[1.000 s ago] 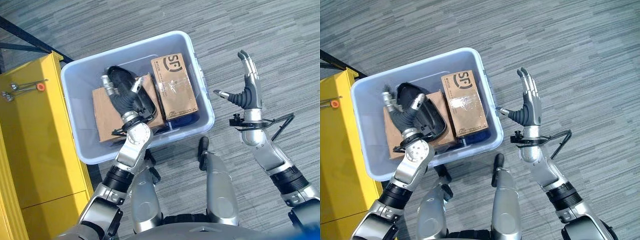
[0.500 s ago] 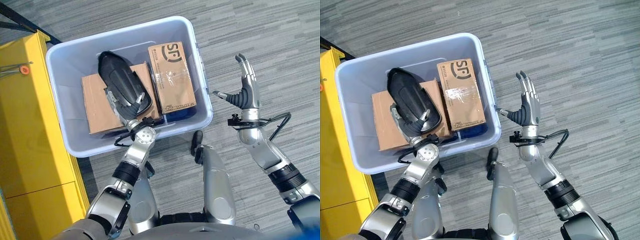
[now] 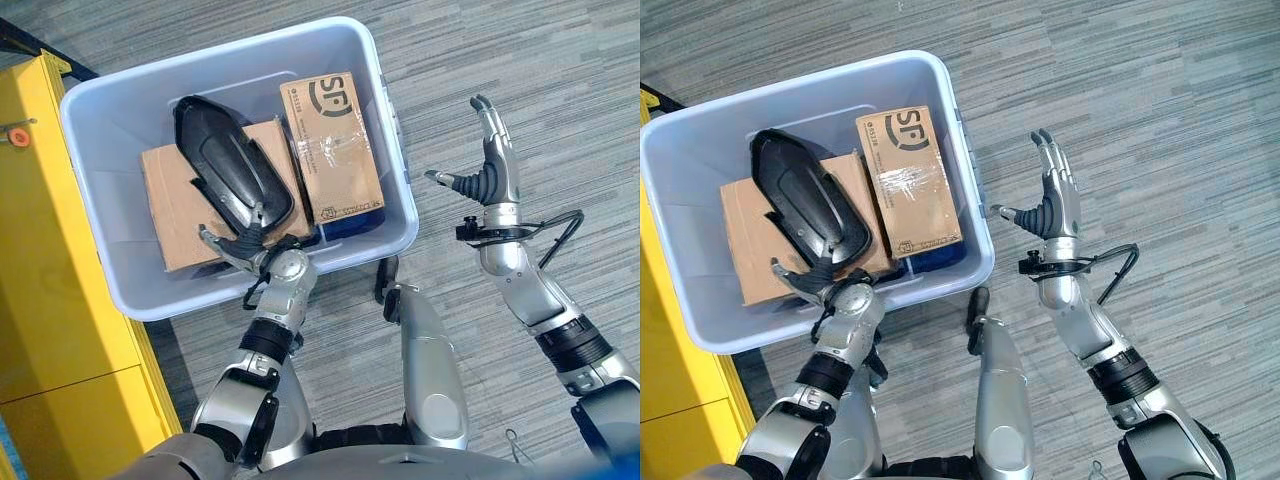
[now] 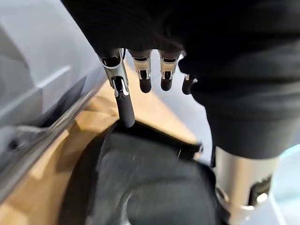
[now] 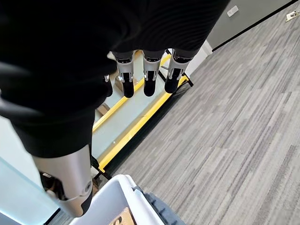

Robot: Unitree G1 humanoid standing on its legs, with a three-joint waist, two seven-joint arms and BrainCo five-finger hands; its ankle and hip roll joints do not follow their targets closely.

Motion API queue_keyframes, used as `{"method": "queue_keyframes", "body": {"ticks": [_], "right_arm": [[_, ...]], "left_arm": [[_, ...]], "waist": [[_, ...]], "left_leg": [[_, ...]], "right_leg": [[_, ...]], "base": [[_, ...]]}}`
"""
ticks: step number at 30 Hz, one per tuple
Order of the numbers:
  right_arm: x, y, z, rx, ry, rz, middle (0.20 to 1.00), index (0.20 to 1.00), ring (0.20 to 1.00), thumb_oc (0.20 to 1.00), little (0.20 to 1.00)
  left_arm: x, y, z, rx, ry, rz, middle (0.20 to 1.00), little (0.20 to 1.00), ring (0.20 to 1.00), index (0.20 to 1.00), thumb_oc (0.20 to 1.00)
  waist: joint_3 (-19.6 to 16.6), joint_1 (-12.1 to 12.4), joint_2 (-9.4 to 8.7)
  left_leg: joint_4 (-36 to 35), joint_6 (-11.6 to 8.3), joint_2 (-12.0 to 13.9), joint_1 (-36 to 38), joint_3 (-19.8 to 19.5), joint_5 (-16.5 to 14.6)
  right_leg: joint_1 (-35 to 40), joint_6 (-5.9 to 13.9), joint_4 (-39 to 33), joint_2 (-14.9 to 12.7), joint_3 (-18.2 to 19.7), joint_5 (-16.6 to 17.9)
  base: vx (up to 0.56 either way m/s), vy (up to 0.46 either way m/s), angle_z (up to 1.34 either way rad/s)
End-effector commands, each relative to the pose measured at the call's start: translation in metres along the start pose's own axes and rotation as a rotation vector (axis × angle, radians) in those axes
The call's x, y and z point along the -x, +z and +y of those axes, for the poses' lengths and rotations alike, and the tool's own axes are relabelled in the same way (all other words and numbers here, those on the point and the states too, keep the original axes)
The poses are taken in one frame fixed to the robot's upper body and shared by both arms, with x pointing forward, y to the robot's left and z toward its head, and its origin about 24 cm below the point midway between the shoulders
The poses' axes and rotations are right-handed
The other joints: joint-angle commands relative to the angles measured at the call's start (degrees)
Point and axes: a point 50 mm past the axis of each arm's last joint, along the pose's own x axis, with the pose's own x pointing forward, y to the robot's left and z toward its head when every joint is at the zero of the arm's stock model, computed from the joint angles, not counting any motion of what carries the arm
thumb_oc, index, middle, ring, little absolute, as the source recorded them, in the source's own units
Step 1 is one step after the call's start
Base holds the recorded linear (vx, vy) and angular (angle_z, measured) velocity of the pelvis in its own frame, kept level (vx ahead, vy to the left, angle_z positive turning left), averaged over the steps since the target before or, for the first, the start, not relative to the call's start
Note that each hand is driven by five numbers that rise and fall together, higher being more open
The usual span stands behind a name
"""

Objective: Move parts from the plastic box to the shelf.

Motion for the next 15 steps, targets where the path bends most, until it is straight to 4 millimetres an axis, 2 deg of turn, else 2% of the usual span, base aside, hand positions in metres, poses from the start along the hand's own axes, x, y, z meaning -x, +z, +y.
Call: {"method": "queue_keyframes", "body": {"ticks": [1,2,4,5,6,9,13,15], "right_arm": [[-0.011,0.017,-0.007,-0.043,-0.052,-0.072,1.000,1.000,1.000,1.000,1.000],[-0.012,0.017,-0.007,-0.039,-0.053,-0.077,1.000,1.000,1.000,1.000,1.000],[-0.011,0.021,-0.005,-0.029,-0.057,-0.093,1.000,1.000,1.000,1.000,1.000],[-0.010,0.021,-0.005,-0.028,-0.059,-0.094,1.000,1.000,1.000,1.000,1.000],[-0.008,0.021,-0.004,-0.027,-0.064,-0.095,1.000,1.000,1.000,1.000,1.000],[-0.004,0.017,-0.003,-0.032,-0.067,-0.079,1.000,1.000,1.000,1.000,1.000],[-0.002,0.014,0.001,-0.034,-0.072,-0.066,1.000,1.000,1.000,1.000,1.000],[-0.003,0.013,0.003,-0.035,-0.071,-0.060,1.000,1.000,1.000,1.000,1.000]], "left_arm": [[-0.004,0.024,-0.005,0.122,0.115,-0.094,1.000,1.000,1.000,1.000,1.000],[-0.006,0.028,-0.005,0.147,0.131,-0.120,1.000,1.000,1.000,1.000,1.000],[-0.004,0.058,-0.007,0.258,0.174,-0.319,1.000,1.000,1.000,1.000,1.000],[-0.003,0.066,-0.007,0.276,0.175,-0.385,1.000,1.000,1.000,1.000,1.000],[0.000,0.080,-0.008,0.308,0.149,-0.489,1.000,1.000,1.000,1.000,1.000],[0.012,0.102,-0.009,0.350,0.098,-0.658,1.000,1.000,1.000,1.000,1.000],[0.017,0.102,-0.013,0.301,0.004,-0.668,1.000,1.000,1.000,1.000,1.000],[0.015,0.095,-0.020,0.192,-0.092,-0.652,1.000,1.000,1.000,1.000,1.000]], "waist": [[-1.52,-0.55,-2.99],[-1.52,-0.66,-3.01],[-1.52,-0.94,-3.21],[-1.52,-0.95,-3.25],[-1.52,-0.97,-3.41],[-1.52,-0.82,-3.62],[-1.52,-0.24,-4.09],[-1.52,-0.13,-4.43]], "left_leg": [[5.64,-4.56,4.11,-1.96,-2.65,-6.68],[5.67,-4.58,4.12,-2.07,-2.61,-6.74],[5.83,-4.63,4.12,-2.81,-2.73,-6.78],[5.82,-4.60,4.10,-2.89,-2.75,-6.81],[5.84,-4.56,4.10,-3.11,-2.82,-6.91],[5.78,-4.45,3.99,-3.40,-3.20,-7.04],[6.44,-4.36,4.16,-3.96,-3.65,-7.41],[6.87,-4.38,4.37,-4.51,-3.90,-7.46]], "right_leg": [[2.63,5.21,-5.13,-2.26,-4.52,1.13],[2.42,5.21,-4.98,-2.28,-4.47,1.01],[1.64,4.90,-4.72,-2.03,-4.20,0.81],[1.57,4.84,-4.71,-1.95,-4.17,0.77],[1.41,4.70,-4.69,-1.80,-4.14,0.67],[1.63,4.42,-5.11,-1.45,-4.24,0.65],[1.76,4.30,-4.70,-1.41,-4.74,0.44],[1.74,4.29,-4.72,-1.05,-4.81,0.39]], "base": [[0.00,0.000,0.00],[0.00,0.000,0.00],[0.01,-0.028,-0.03],[0.01,-0.051,0.00],[0.01,-0.042,0.02],[0.01,-0.042,0.02],[0.02,-0.041,0.03],[0.01,-0.032,0.06]]}}
